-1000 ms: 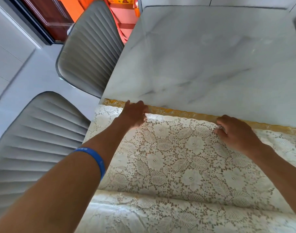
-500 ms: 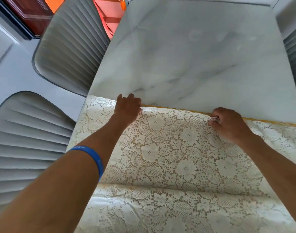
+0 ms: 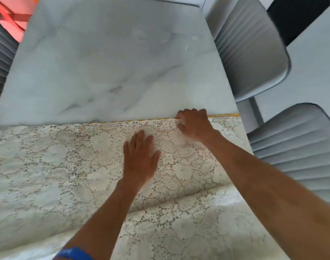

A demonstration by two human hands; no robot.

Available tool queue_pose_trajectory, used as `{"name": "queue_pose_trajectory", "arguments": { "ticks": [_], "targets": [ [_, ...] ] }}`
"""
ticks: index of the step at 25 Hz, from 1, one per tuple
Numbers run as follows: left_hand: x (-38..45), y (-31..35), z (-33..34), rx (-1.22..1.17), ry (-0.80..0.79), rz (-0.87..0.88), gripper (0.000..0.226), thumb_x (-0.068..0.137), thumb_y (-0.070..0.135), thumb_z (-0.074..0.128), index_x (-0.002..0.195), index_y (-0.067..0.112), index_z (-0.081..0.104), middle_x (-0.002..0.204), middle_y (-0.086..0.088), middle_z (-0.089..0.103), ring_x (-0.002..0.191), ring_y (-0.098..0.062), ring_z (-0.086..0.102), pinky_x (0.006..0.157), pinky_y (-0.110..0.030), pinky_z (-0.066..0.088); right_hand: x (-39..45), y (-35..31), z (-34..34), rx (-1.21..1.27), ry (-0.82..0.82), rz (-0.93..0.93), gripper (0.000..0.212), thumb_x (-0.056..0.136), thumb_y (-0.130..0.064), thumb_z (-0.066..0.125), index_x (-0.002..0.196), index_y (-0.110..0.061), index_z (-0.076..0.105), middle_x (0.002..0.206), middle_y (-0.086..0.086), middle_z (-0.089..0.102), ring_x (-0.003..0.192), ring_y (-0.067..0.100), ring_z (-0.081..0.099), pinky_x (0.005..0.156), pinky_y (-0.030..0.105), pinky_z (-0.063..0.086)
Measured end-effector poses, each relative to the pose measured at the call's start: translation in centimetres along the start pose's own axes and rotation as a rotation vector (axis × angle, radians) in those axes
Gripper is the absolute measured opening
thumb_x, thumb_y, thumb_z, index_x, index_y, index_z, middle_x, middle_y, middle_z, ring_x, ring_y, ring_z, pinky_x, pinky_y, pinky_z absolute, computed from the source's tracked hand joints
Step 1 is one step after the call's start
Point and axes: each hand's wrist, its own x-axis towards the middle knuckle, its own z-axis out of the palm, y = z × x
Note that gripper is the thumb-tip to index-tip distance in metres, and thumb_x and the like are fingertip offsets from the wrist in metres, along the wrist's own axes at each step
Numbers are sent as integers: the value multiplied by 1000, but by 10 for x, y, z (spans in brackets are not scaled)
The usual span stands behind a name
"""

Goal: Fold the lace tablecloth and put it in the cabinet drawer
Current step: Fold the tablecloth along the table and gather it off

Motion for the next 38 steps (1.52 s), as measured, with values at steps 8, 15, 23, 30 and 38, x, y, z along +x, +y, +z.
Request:
{"name": "queue_pose_trajectory", "arguments": {
  "ticks": [8, 15, 23, 30, 38],
  "targets": [
    [-2, 5, 31, 119, 93, -85, 63, 98, 56, 12, 154, 32, -4, 163, -4, -9, 150, -24, -12, 120, -52, -4, -3, 88, 8, -261, 31, 76, 19, 97, -25, 49, 111, -16, 59, 111, 4, 62, 112, 28, 51, 105, 51, 29],
    [0, 5, 31, 118, 33, -67, 62, 99, 59, 11, 151, 37, -15, 161, 0, -24, 147, -20, -23, 118, -52, -10, -112, 54, 53, 297, 234, -4, 23, 97, -26, 47, 115, -15, 54, 125, 6, 56, 112, 25, 53, 95, 40, 43],
    [-81, -7, -22, -25, -258, 163, 58, 74, 78, 53, 117, 39, 50, 118, 13, 56, 105, -6, 53, 93, -33, 47, -184, 66, 46, 269, -282, -270, 18, 83, -43, 66, 94, -31, 58, 87, -11, 62, 84, 12, 56, 74, 29, 44],
    [-130, -53, -41, 185, -716, -51, 31, 86, 45, 65, 111, 26, 62, 115, 13, 61, 105, -12, 57, 89, -26, 47, -188, 91, 30, 210, -600, -95, 13, 86, -18, 60, 94, -28, 58, 87, -7, 63, 80, 13, 59, 71, 32, 50],
    [-53, -46, -95, 152, -386, -110, 26, 88, 26, 67, 114, 23, 61, 114, 1, 67, 105, -23, 61, 80, -31, 47, -140, 113, -16, 139, -270, 117, 24, 90, -8, 50, 74, -25, 45, 83, -4, 55, 79, 20, 52, 72, 35, 35]
  ]
}}
